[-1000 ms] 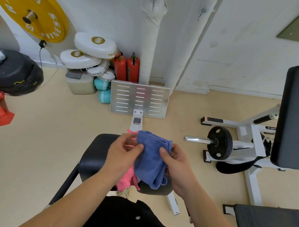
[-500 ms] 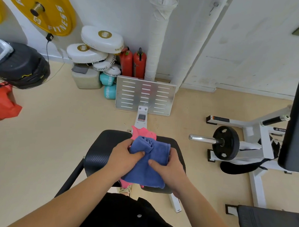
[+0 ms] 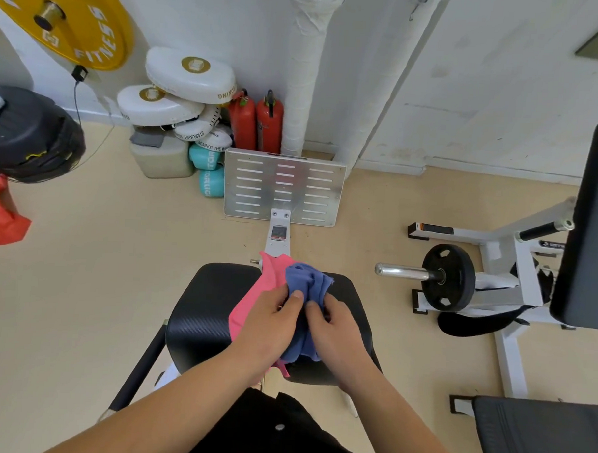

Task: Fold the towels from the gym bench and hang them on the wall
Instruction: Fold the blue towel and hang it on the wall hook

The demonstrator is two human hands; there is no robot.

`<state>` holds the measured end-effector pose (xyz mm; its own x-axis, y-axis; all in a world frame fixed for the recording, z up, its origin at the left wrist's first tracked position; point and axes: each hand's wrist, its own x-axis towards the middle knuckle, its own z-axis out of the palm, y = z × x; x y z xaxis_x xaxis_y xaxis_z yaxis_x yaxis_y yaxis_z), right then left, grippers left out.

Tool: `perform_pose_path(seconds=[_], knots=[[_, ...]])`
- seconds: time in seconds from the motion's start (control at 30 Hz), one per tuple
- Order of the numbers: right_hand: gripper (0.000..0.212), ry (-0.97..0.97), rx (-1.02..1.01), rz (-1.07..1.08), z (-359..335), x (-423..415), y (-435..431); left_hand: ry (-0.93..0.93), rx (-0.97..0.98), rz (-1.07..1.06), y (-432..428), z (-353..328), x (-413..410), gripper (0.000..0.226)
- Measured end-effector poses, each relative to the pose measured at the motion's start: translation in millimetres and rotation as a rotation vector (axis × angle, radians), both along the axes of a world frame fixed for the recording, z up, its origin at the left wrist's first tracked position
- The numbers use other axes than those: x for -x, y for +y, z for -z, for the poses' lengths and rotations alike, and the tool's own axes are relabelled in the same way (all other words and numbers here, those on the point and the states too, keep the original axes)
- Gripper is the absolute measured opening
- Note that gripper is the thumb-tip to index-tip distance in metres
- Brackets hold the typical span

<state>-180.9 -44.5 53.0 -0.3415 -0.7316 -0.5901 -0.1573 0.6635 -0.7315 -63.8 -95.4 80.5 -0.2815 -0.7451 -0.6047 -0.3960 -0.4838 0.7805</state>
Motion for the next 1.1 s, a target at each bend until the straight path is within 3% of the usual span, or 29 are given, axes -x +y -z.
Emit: perform_pose_path(seconds=[0.07, 0.2, 0.33, 0.47, 0.53, 0.63, 0.73, 0.83, 0.93, 1.0, 1.1], knots=[[0.03, -0.085, -0.002, 0.083, -4, 1, -4, 0.057, 0.042, 0.033, 6, 2, -1, 0.025], [0.036, -0.249, 0.002, 0.266, -8, -2, -10, 0.189, 0.012, 0.1, 11, 4, -8, 0.055], [0.032, -0.354, 0.057, 0.532, -10, 8, -12, 0.22, 0.114, 0.35, 18, 7, -15, 0.048], [0.028, -0.588, 0.103, 0.603, -25, 17, -6, 0.028, 0.268, 0.119, 1, 11, -22, 0.036], [0.028, -0.653, 0.119, 0.597, -34, 19, 3, -0.032, 0.223, 0.123, -4, 8, -30, 0.052], [0.036, -0.764, 0.185, 0.606, -44, 17, 18, 0.102, 0.05, 0.144, 8, -6, -40, 0.046], [0.041, -0.894, 0.223, 0.63, -55, 5, 34, 0.217, -0.01, 0.065, 40, -19, -52, 0.054], [0.043, -0.943, 0.213, 0.564, -58, -11, 52, 0.184, -0.017, -0.157, 70, -22, -64, 0.054], [0.05, -0.876, 0.108, 0.347, -53, -18, 72, 0.191, -0.024, -0.314, 95, -24, -86, 0.035], [0.051, -0.831, 0.052, 0.148, -50, -17, 84, 0.271, -0.018, -0.339, 114, -29, -109, 0.026], [0.067, -0.826, 0.034, -0.092, -54, -25, 104, 0.31, 0.014, -0.298, 143, -40, -150, 0.03]])
